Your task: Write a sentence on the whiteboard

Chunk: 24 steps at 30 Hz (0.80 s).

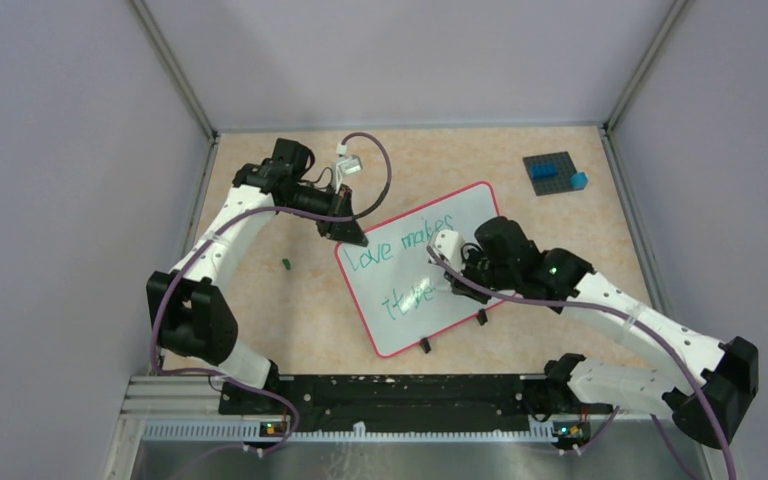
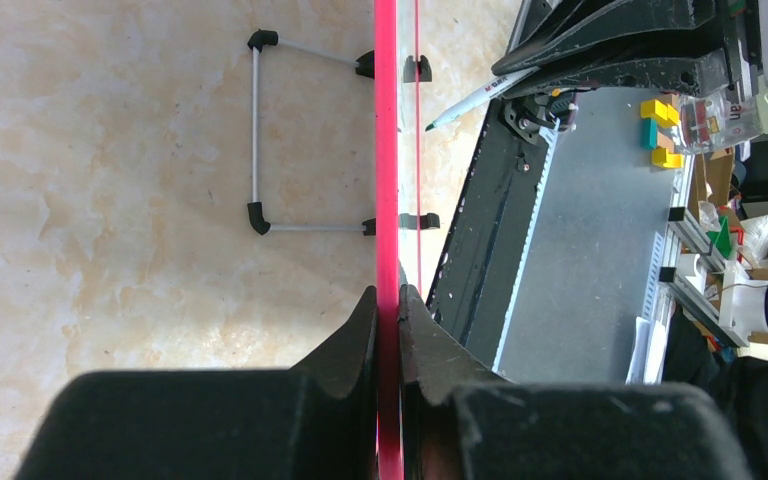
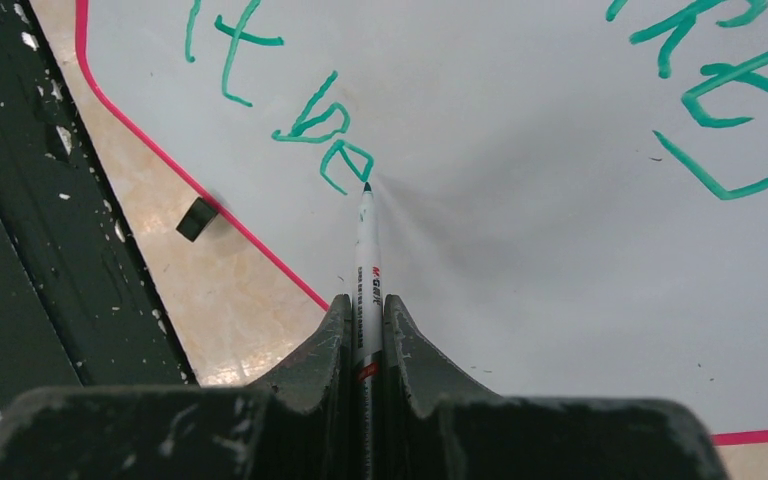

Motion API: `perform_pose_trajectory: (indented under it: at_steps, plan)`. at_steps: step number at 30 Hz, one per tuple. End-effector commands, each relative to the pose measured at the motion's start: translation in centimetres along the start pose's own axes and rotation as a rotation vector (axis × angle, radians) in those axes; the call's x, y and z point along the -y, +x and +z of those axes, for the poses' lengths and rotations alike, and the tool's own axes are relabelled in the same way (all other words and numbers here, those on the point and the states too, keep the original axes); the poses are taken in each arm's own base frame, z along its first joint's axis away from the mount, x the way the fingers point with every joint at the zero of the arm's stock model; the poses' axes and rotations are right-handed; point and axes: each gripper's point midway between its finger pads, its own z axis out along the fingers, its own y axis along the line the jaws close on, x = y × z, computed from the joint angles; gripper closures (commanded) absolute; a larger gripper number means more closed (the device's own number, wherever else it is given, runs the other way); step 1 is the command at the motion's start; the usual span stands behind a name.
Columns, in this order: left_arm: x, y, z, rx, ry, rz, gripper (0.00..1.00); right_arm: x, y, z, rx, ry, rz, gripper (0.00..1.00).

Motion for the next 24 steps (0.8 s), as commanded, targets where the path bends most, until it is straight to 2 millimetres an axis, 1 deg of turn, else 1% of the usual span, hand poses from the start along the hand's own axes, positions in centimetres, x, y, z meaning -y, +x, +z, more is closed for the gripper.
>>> perform_pose_trajectory:
  at_steps: [1,9,14,20,24]
  plan:
    - [0.0,-0.2,-0.1,0.003,-0.009,0.029,1.00,1.8,-1.8,-0.9,0.050,0.074,-0.001,1.00]
    - [0.0,-0.2,-0.1,0.003,-0.012,0.034,1.00,2.0,-2.4,-0.1,0.058,0.063,-0.003,1.00]
    - [0.0,-0.1,-0.1,0.002,-0.012,0.033,1.00,2.4,-1.9,0.4,0.033,0.078,-0.006,1.00]
    - [0.0,-0.1,-0.1,0.002,-0.011,0.034,1.00,3.5,-0.8,-0.6,0.013,0.122,0.010,1.00]
    - [0.0,-0.2,-0.1,0.002,-0.009,0.031,1.00,3.8,-0.3,-1.1,0.004,0.138,0.015,1.00]
